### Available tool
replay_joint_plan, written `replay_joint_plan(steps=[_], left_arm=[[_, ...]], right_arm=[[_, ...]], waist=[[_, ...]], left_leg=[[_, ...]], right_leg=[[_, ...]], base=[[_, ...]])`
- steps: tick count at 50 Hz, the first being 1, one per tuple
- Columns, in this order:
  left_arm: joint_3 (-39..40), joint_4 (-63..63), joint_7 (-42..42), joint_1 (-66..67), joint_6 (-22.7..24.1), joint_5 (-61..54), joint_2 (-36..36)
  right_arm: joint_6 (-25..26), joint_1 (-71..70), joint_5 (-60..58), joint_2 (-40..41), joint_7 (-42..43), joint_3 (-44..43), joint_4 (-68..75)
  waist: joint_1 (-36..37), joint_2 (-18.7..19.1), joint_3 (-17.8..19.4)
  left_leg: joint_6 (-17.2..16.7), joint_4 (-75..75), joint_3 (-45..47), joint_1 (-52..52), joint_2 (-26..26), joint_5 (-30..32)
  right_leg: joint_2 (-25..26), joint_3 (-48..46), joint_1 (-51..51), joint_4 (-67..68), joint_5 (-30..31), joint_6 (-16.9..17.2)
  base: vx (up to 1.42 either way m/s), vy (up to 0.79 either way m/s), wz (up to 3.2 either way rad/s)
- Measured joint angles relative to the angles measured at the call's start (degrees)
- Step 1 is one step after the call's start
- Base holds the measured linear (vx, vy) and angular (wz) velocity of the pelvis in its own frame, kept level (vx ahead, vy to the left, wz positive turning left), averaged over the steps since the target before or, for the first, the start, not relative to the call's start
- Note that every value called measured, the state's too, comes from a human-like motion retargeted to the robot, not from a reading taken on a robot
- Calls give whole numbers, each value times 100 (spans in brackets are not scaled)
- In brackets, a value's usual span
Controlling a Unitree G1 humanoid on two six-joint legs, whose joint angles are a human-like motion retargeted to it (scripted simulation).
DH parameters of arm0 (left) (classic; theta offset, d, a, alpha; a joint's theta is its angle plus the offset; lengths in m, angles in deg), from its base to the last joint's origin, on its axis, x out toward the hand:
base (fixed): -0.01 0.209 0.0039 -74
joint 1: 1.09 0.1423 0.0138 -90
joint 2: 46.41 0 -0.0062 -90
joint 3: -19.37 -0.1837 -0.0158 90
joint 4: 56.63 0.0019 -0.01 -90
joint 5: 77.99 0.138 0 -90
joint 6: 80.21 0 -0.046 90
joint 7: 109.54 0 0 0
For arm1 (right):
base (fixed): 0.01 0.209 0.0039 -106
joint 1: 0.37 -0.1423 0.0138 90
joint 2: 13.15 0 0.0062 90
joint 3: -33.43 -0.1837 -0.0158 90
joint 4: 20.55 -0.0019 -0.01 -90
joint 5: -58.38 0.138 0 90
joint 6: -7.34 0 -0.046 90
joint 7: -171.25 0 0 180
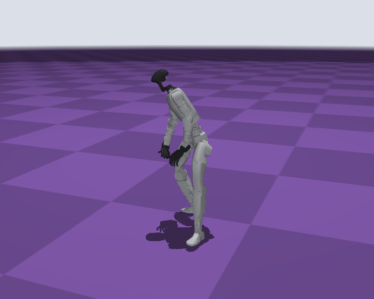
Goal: Kungfu
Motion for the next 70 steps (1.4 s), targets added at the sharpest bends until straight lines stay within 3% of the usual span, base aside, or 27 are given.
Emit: replay_joint_plan(steps=[3, 7, 15, 17, 20, 22, 24, 27, 29, 30, 32, 35, 37, 38, 39, 40, 43, 45, 47, 52, 54, 57, 59, 62, 65, 67, 70], left_arm=[[181, -449, -24, 312, -98, -46, -63], [670, -1128, -418, 890, -195, -362, -185], [2375, -2518, -1838, 2202, -253, -894, -691], [2982, -2923, -2432, 2359, -108, -1106, -957], [3693, -3467, -3310, 2400, 324, -1794, -1679], [3930, -3594, -3639, 2157, 525, -2506, -2206], [3686, -3724, -3843, 1694, 665, -3307, -2585], [2619, -3982, -4364, 701, 587, -4103, -2886], [1497, -4247, -5117, 106, 212, -4690, -2647], [885, -4348, -5528, -164, 48, -4972, -2339], [-452, -4190, -6290, -573, -31, -5677, -1423], [-2460, -3479, -6909, -849, -25, -6748, 108], [-2781, -2568, -6838, -862, 216, -6733, 1119], [-2667, -2354, -6726, -931, 462, -6834, 1310], [-2634, -2182, -6639, -893, 614, -6911, 1469], [-2642, -2031, -6563, -801, 720, -6976, 1611], [-2808, -1702, -6573, -677, 687, -7552, 1614], [-2791, -1605, -6570, -551, 659, -7733, 1570], [-2750, -1601, -6529, -458, 609, -7757, 1525], [-2319, -2092, -6540, -230, 521, -8051, 1340], [-2046, -2645, -6258, -237, 802, -8365, 1100], [-1680, -4264, -5023, -530, 1839, -8377, 472], [-1417, -5708, -3904, -983, 2335, -7588, 58], [-1139, -7477, -2148, -1806, 2234, -5939, -198], [-1337, -8454, -407, -2432, 2352, -4519, -53], [-1317, -8820, 390, -2689, 2706, -3891, -123], [-988, -8995, 844, -2619, 3003, -3569, -533]], right_arm=[[-49, -55, 164, -201, 29, 157, -443], [-387, -231, 240, -322, 317, 442, -1134], [-721, -822, 319, -175, 509, 971, -2172], [-784, -1041, 408, -181, 607, 1129, -2408], [-826, -1303, 321, -319, 449, 1264, -2848], [-899, -1362, -45, -471, 374, 1238, -3235], [-1201, -1241, -455, -652, 705, 1116, -3749], [-2066, -607, -1185, -725, 1997, 749, -4642], [-2723, 74, -1897, -630, 3213, 406, -5231], [-3088, 460, -2244, -598, 3836, 209, -5534], [-3990, 1284, -2883, -577, 5275, -81, -6063], [-5364, 2401, -3908, -464, 7719, -356, -6465], [-4553, 3056, -5723, -377, 10436, -651, -6608], [-4079, 3419, -6473, -632, 11474, -866, -6862], [-3957, 3665, -6780, -728, 11738, -943, -6898], [-4011, 3853, -6866, -745, 11615, -951, -6824], [-4655, 4058, -6194, -944, 10923, -778, -6655], [-4704, 4033, -5960, -1085, 10693, -720, -6536], [-4679, 3868, -5984, -1132, 10433, -696, -6437], [-4811, 2866, -5425, -1044, 9999, -43, -6098], [-5023, 1925, -4783, -1121, 9697, 479, -5912], [-5316, -282, -2747, -1566, 8542, 1346, -6148], [-5290, -2067, -1095, -2204, 7431, 1668, -6870], [-5101, -4585, 757, -3036, 6300, 2097, -7740], [-4994, -5907, 1311, -3274, 5347, 2112, -7856], [-4794, -6130, 990, -3230, 4518, 1875, -7841], [-4444, -6098, -10, -2585, 4497, 1529, -7721]], waist=[[329, 40, -38], [703, -26, -245], [1620, -386, -888], [1771, -575, -1065], [1587, -795, -1277], [1248, -752, -1337], [903, -594, -1283], [401, -612, -1208], [-58, -759, -1078], [-329, -838, -966], [-1113, -890, -632], [-2439, -841, 50], [-2991, -937, 407], [-3151, -979, 531], [-3276, -1020, 595], [-3384, -1060, 629], [-3463, -1094, 547], [-3337, -972, 443], [-3111, -853, 272], [-1891, -737, -546], [-1179, -859, -928], [-112, -1162, -1303], [781, -1247, -1306], [2523, -1769, -1163], [3688, -2186, -1186], [3807, -2037, -1141], [2711, -1551, -1033]], left_leg=[[131, 368, -118, -33, 249, -165], [449, 944, -674, -341, 40, -555], [703, 2040, -1381, -520, -941, -1879], [934, 2225, -1490, -408, -1379, -2179], [1170, 2105, -1864, 3, -2182, -2450], [1138, 1848, -2297, 433, -2488, -2401], [1080, 1526, -2719, 952, -2589, -2270], [1082, 1047, -3037, 1716, -2780, -2132], [1259, 738, -3233, 2292, -3086, -2059], [1387, 599, -3359, 2607, -3268, -2029], [1642, 517, -3801, 3193, -3495, -2031], [1895, 709, -4247, 3804, -3324, -2131], [2072, 671, -4192, 4132, -3241, -2114], [2114, 638, -4063, 4219, -3159, -2078], [2154, 611, -3922, 4267, -3110, -2037], [2192, 587, -3775, 4296, -3077, -1995], [2138, 518, -3574, 4386, -3032, -1944], [2014, 437, -3557, 4362, -2926, -1949], [1938, 390, -3640, 4245, -2901, -1981], [1678, 444, -3863, 3599, -3142, -2127], [1517, 822, -3954, 3003, -3332, -2243], [1137, 2116, -4215, 1568, -3733, -2373], [1031, 2968, -4224, 722, -3862, -2501], [1180, 3911, -3702, -95, -3717, -3219], [1267, 4784, -3613, -848, -3568, -3693], [1280, 5165, -3822, -1199, -3511, -3695], [1067, 5170, -4513, -1240, -3624, -3550]], right_leg=[[441, -118, 566, -752, 396, 45], [710, -169, 1198, -1705, 1007, 95], [1113, -478, 2973, -4058, 2073, 183], [1264, -164, 3280, -4411, 1395, 382], [1768, 1862, 3347, -4233, 713, -76], [2391, 3105, 3075, -3442, 375, -12], [2842, 3153, 2653, -2543, -36, 265], [3176, 2971, 1745, -2140, -328, 318], [3305, 3200, 1062, -2510, -167, -287], [3348, 3424, 714, -2720, 79, -609], [3305, 3779, 64, -3214, 1311, -981], [3122, 3819, -813, -4045, 2204, -1195], [2899, 3199, -1144, -4518, 2143, -791], [2855, 2986, -1314, -4622, 2178, -1007], [2839, 2818, -1457, -4671, 2105, -1166], [2837, 2673, -1585, -4693, 1979, -1296], [2852, 2934, -1725, -4436, 2028, -1148], [2952, 3359, -1605, -4299, 2256, -1365], [2976, 3639, -1251, -4213, 2341, -1346], [2918, 4090, 192, -3574, 2205, -811], [2796, 4153, 971, -3213, 2126, -475], [2408, 3603, 2212, -2890, 1745, -22], [2313, 3097, 2984, -2919, 1139, 132], [2238, 3202, 3948, -3440, 521, 260], [2320, 3351, 4230, -3809, -807, -136], [2671, 3348, 4012, -3443, -1438, -490], [3162, 3261, 3424, -2237, -1665, -131]], base=[[42, 23, 3], [51, 50, 66], [67, 57, 108], [77, 56, 140], [79, 35, 206], [77, 38, 226], [63, 20, 168], [53, 10, 112], [48, 7, 122], [46, 14, 160], [43, 17, 207], [31, 18, 204], [20, 16, 94], [14, 9, 8], [12, 4, -31], [14, -2, -32], [17, -6, -21], [13, -6, -1], [10, -6, 9], [5, -8, -24], [-22, -10, -39], [-50, -21, 11], [-69, -41, -17], [-43, -75, -117], [2, -66, -42], [-25, -33, 42], [-47, -6, 129]])
